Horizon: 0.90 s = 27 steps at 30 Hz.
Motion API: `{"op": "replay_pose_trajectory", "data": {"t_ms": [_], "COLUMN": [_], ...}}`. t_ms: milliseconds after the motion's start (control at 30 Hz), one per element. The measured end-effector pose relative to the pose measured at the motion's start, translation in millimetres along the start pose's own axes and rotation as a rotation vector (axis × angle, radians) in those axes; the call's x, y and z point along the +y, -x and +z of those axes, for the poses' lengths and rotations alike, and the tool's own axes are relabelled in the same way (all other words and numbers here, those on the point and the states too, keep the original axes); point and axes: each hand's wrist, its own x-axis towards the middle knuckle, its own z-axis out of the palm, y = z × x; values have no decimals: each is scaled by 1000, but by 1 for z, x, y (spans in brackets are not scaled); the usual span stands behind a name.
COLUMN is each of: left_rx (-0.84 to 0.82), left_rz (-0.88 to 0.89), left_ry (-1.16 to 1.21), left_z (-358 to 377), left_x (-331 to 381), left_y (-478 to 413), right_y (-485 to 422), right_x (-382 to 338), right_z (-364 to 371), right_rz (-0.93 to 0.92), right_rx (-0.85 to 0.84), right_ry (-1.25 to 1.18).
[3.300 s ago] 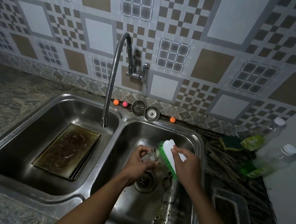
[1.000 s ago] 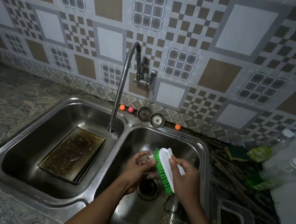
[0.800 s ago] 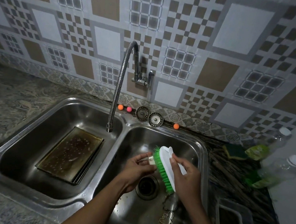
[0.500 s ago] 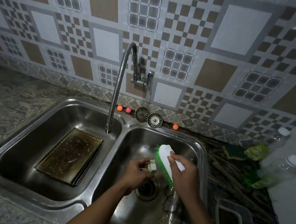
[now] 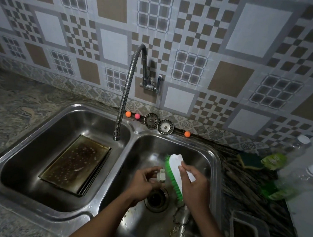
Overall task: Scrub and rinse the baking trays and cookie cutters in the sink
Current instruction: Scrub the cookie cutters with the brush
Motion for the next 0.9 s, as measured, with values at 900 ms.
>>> {"op": "replay_pose_trajectory", "data": {"t_ms": [900], "left_rx": [474], "left_rz": [86], "left_ry": [-243], "left_z": [-120], "left_x": [25], "left_y": [-2], "right_y": [4], "right_x": [11], "right_z": [21], "right_rz": [112], "right_rx": [-129], "right_ry": [77]}}
